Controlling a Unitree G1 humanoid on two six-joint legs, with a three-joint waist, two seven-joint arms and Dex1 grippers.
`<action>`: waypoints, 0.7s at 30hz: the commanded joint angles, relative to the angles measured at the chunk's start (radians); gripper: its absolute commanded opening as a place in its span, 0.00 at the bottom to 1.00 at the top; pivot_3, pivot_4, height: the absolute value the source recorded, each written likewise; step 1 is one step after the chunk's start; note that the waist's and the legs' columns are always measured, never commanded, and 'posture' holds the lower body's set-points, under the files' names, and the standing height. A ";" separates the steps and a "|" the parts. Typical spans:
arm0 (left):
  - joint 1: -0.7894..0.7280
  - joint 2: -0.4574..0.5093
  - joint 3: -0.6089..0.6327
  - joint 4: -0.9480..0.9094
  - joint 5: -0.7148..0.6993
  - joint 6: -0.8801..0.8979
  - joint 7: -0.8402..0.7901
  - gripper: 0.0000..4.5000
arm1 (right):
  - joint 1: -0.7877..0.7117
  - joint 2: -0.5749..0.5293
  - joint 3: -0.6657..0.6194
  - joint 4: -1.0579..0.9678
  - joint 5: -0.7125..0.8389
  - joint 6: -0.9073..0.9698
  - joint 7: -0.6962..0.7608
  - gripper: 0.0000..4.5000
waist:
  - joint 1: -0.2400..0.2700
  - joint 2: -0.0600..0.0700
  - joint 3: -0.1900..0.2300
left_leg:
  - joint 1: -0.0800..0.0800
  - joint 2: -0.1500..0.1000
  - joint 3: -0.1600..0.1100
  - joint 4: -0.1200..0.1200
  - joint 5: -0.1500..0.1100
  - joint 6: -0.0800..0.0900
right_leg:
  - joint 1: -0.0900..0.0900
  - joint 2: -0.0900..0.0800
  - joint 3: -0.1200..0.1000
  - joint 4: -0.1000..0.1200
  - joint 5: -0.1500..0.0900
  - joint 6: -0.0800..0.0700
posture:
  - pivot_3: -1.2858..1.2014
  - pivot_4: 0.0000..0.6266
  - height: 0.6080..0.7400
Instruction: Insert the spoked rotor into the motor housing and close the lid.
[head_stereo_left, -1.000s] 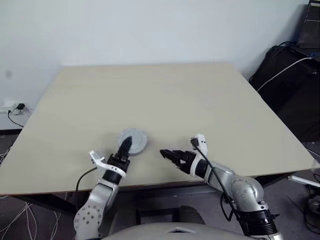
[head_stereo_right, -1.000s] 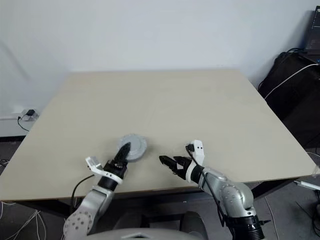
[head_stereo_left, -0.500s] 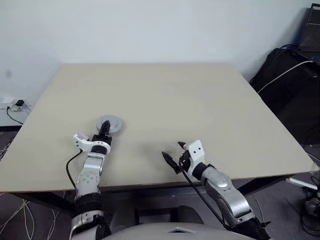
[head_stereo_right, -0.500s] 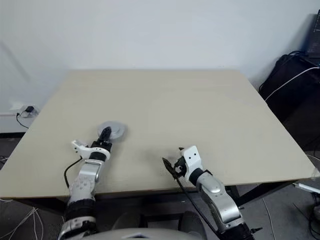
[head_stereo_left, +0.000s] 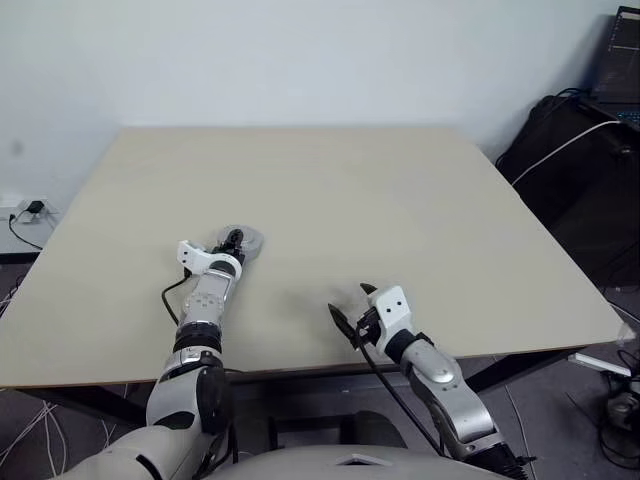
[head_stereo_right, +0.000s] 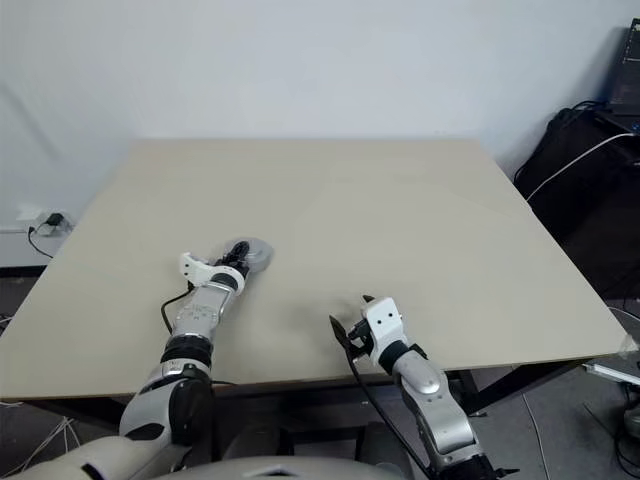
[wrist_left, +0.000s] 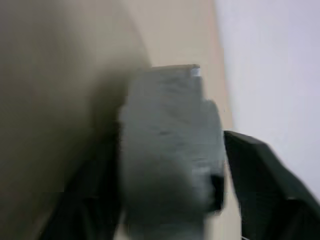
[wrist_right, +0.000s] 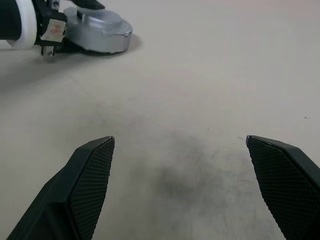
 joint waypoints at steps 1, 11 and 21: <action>-0.017 0.010 0.017 -0.003 0.031 0.001 0.019 0.98 | -0.008 0.004 -0.021 -0.021 -0.010 0.012 -0.001 1.00 | 0.000 0.001 -0.001 | 0.001 0.000 0.000 0.000 0.000 0.000 | 0.001 0.000 0.000 0.000 0.000 0.000 | 0.52 0.00 1.00; 0.341 0.071 -0.173 -0.469 0.121 0.438 0.089 0.99 | -0.009 0.005 -0.015 -0.038 0.012 0.086 0.052 1.00 | -0.027 0.007 -0.012 | 0.007 0.001 -0.002 -0.002 -0.001 -0.001 | 0.004 0.000 0.003 0.001 0.001 -0.002 | 0.52 0.00 1.00; 0.803 0.200 -0.490 -1.023 0.421 0.280 -0.052 0.99 | 0.003 0.041 -0.068 -0.058 0.066 0.120 0.063 1.00 | -0.025 0.016 -0.021 | 0.022 0.007 0.006 -0.006 -0.009 -0.008 | 0.005 0.000 0.007 0.001 -0.004 -0.003 | 0.52 0.00 1.00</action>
